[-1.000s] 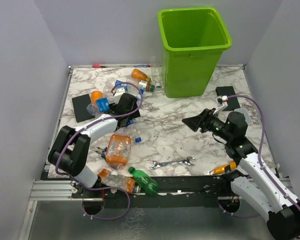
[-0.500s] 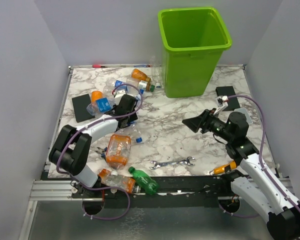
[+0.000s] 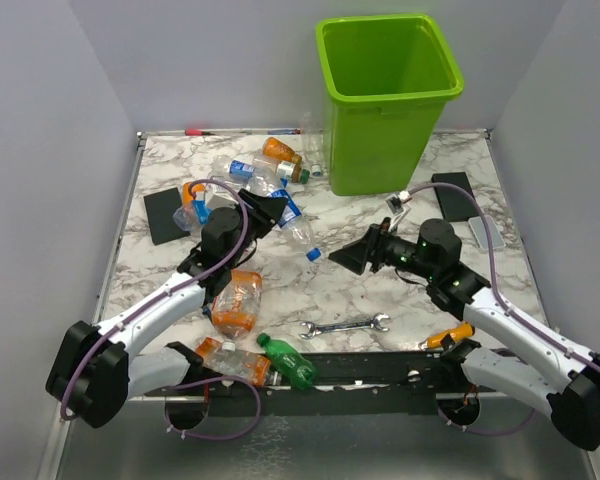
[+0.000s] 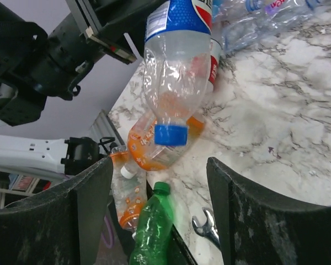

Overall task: Put the plastic bottles in the bin
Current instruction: Pick up the plastic bottle at the center of the board.

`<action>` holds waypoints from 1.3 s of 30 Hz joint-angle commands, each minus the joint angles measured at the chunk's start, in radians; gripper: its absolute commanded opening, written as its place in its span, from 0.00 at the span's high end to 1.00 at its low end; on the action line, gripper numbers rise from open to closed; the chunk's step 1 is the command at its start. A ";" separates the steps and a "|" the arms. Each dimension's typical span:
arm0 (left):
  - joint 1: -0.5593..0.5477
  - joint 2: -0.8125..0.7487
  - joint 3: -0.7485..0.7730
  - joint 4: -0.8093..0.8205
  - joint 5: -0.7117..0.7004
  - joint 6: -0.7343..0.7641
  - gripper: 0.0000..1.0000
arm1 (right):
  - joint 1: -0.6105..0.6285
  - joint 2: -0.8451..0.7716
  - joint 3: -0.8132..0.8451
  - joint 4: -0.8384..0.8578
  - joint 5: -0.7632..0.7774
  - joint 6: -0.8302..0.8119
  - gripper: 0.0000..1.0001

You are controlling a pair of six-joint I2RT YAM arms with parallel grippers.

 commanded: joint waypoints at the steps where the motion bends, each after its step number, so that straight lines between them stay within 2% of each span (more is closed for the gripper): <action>1: -0.059 -0.045 -0.060 0.214 -0.008 -0.132 0.69 | 0.060 0.075 0.044 0.165 0.089 0.065 0.27; 8: -0.078 -0.095 -0.083 0.248 -0.047 -0.116 0.69 | 0.121 0.205 0.162 0.137 0.085 0.051 0.26; 15: -0.080 -0.113 -0.088 0.260 -0.068 -0.098 0.69 | 0.149 0.226 0.174 0.104 0.084 0.055 0.35; 19: -0.080 -0.115 -0.092 0.268 -0.074 -0.095 0.69 | 0.155 0.225 0.176 0.083 0.065 0.053 0.49; 23: -0.081 -0.109 -0.088 0.273 -0.060 -0.089 0.68 | 0.156 0.228 0.186 0.062 0.066 0.054 0.76; 24: -0.081 -0.110 -0.088 0.272 -0.060 -0.084 0.66 | 0.156 0.229 0.193 0.053 0.064 0.053 0.84; 25: -0.081 -0.114 -0.089 0.271 -0.060 -0.074 0.59 | 0.157 0.231 0.199 0.038 0.065 0.049 0.93; 26: -0.081 -0.120 -0.090 0.270 -0.059 -0.058 0.44 | 0.157 0.228 0.208 0.016 0.071 0.041 0.99; 27: -0.081 -0.127 -0.090 0.268 -0.057 -0.032 0.36 | 0.157 0.220 0.218 -0.014 0.081 0.028 1.00; 28: -0.081 -0.137 -0.086 0.258 -0.057 -0.003 0.22 | 0.157 0.209 0.229 -0.050 0.090 0.008 1.00; 29: -0.081 -0.147 -0.078 0.238 -0.061 0.035 0.10 | 0.157 0.190 0.240 -0.088 0.110 -0.005 1.00; 30: -0.081 -0.162 -0.069 0.214 -0.065 0.085 0.02 | 0.157 0.164 0.254 -0.136 0.130 -0.023 1.00; 35: -0.081 -0.255 -0.013 0.080 -0.103 0.510 0.01 | 0.151 0.092 0.399 -0.517 0.230 -0.138 1.00; 39: -0.083 -0.324 -0.002 0.022 0.035 0.996 0.01 | 0.144 0.069 0.487 -0.741 0.207 -0.158 1.00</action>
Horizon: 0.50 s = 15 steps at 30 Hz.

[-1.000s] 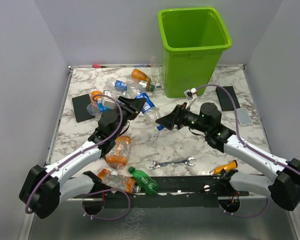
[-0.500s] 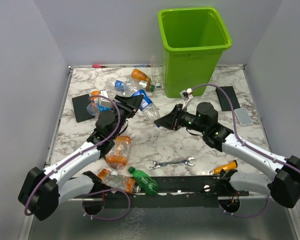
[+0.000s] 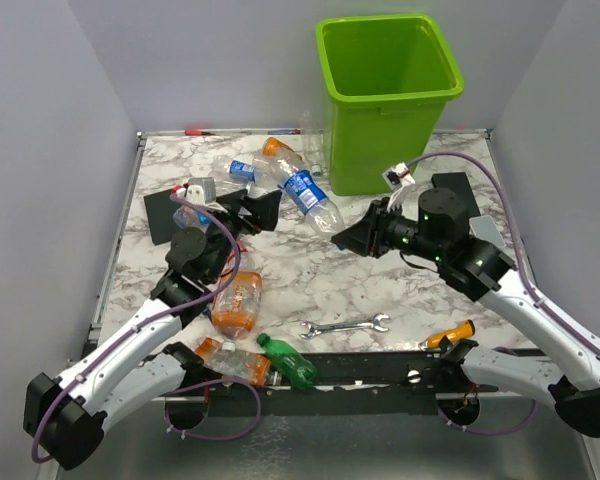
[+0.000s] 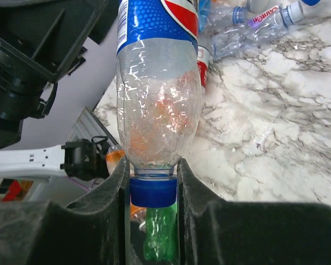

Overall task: Put the plastic bottles in the bin
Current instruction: Pick up the plastic bottle at the center of the board.

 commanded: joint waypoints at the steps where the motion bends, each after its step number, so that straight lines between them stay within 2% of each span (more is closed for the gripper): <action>1: -0.014 -0.080 0.039 -0.114 0.137 0.677 0.01 | -0.008 -0.028 0.100 -0.382 0.019 -0.067 1.00; 5: -0.105 -0.125 -0.008 -0.179 0.193 1.164 0.01 | -0.016 -0.005 0.180 -0.525 -0.032 -0.067 1.00; 7: -0.185 -0.126 -0.036 -0.199 0.156 1.372 0.01 | -0.025 0.016 0.218 -0.565 -0.062 -0.071 1.00; 9: -0.248 -0.113 -0.044 -0.200 0.100 1.489 0.01 | -0.031 0.041 0.249 -0.584 -0.082 -0.073 1.00; 11: -0.274 -0.104 -0.049 -0.206 0.105 1.610 0.01 | -0.034 0.066 0.275 -0.586 -0.104 -0.072 1.00; 15: -0.329 -0.073 -0.033 -0.291 0.086 1.755 0.01 | -0.036 0.115 0.318 -0.577 -0.155 -0.075 1.00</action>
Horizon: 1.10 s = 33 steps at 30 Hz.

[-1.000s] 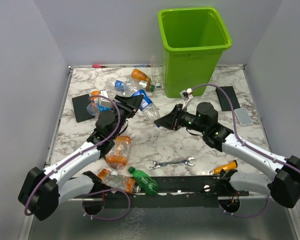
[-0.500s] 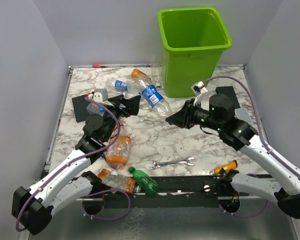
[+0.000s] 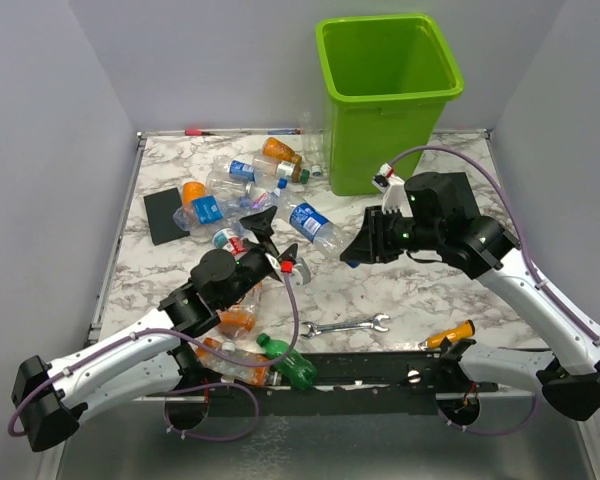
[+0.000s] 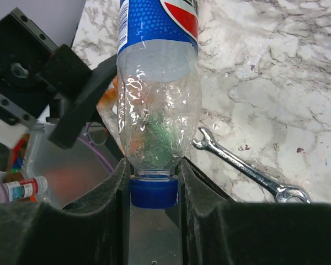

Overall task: Put the plastic bottles in the bin
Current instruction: Pick up the plastic bottle at the center of the board.

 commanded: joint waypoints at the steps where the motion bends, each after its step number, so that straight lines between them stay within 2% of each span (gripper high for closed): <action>1: -0.056 0.034 0.012 -0.100 -0.044 0.334 0.01 | -0.005 0.043 0.068 -0.048 -0.101 -0.018 1.00; 8: -0.095 0.132 0.045 -0.092 -0.129 0.457 0.03 | -0.005 0.091 0.110 -0.061 -0.209 -0.041 1.00; 19: -0.118 0.185 0.058 -0.025 -0.190 0.511 0.45 | -0.005 0.090 0.112 -0.100 -0.230 -0.084 1.00; 23: -0.123 0.203 0.062 -0.008 -0.194 0.524 0.48 | -0.004 0.089 0.120 -0.108 -0.237 -0.094 1.00; 28: -0.127 0.211 0.054 0.024 -0.196 0.514 0.61 | -0.005 0.073 0.139 -0.110 -0.229 -0.097 1.00; 29: -0.129 0.210 0.051 0.032 -0.197 0.506 0.63 | -0.005 0.068 0.147 -0.110 -0.228 -0.097 0.93; 30: -0.130 0.208 0.048 0.045 -0.198 0.486 0.65 | -0.005 0.064 0.160 -0.110 -0.226 -0.096 0.74; 31: -0.130 0.206 0.046 0.059 -0.202 0.461 0.66 | -0.005 0.060 0.173 -0.110 -0.225 -0.095 0.59; 33: -0.131 0.200 0.041 0.080 -0.212 0.421 0.68 | -0.005 0.051 0.204 -0.113 -0.217 -0.093 0.40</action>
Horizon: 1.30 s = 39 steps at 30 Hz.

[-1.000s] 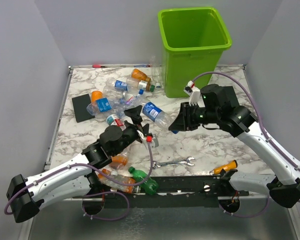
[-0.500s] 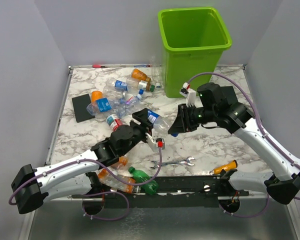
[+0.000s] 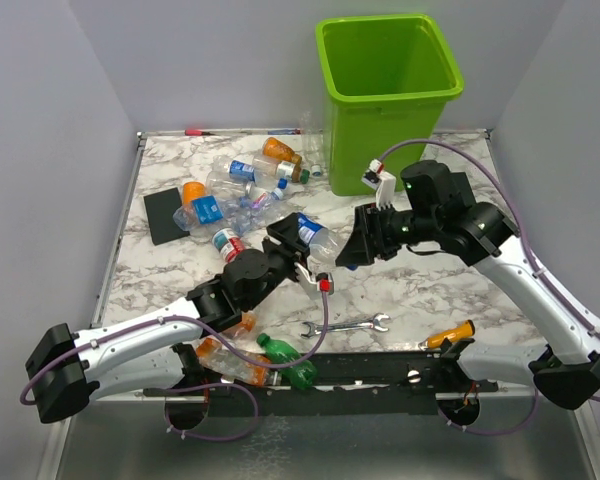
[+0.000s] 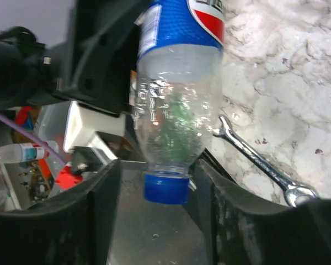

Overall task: Put the plastic bottles in the bin
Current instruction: Pick up the plastic bottle at the center of the board.

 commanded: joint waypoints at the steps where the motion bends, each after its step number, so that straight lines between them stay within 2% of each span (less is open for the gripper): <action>1: -0.009 -0.007 0.002 0.062 -0.028 -0.092 0.69 | 0.009 -0.046 0.101 -0.008 -0.041 -0.014 0.34; 3: -0.009 -0.016 -0.003 0.065 -0.026 -0.132 0.71 | 0.008 -0.045 0.139 -0.026 -0.019 -0.016 0.27; 6: -0.009 -0.035 -0.002 0.066 -0.026 -0.240 0.72 | 0.009 -0.055 0.191 -0.037 0.033 -0.031 0.23; 8: -0.009 -0.043 0.013 0.048 -0.023 -0.375 0.74 | 0.009 -0.091 0.204 -0.003 0.121 -0.056 0.22; 10: -0.007 -0.053 0.038 -0.003 0.020 -0.547 0.74 | 0.008 -0.166 0.153 0.107 0.216 -0.074 0.22; 15: 0.014 -0.009 0.107 -0.049 0.339 -1.044 0.73 | 0.009 -0.326 -0.070 0.466 0.316 -0.090 0.23; 20: 0.074 0.094 0.144 0.041 0.643 -1.383 0.74 | 0.009 -0.332 -0.169 0.659 0.317 -0.061 0.23; 23: 0.119 0.111 0.113 0.143 0.731 -1.489 0.75 | 0.009 -0.319 -0.192 0.724 0.321 -0.052 0.23; 28: 0.194 0.142 0.040 0.290 0.815 -1.632 0.75 | 0.010 -0.226 -0.163 0.692 0.304 -0.055 0.24; 35: 0.196 0.164 0.043 0.291 0.836 -1.649 0.76 | 0.010 -0.180 -0.169 0.733 0.256 -0.054 0.25; 39: 0.196 0.179 0.046 0.290 0.846 -1.665 0.76 | 0.013 -0.124 -0.129 0.700 0.224 -0.058 0.27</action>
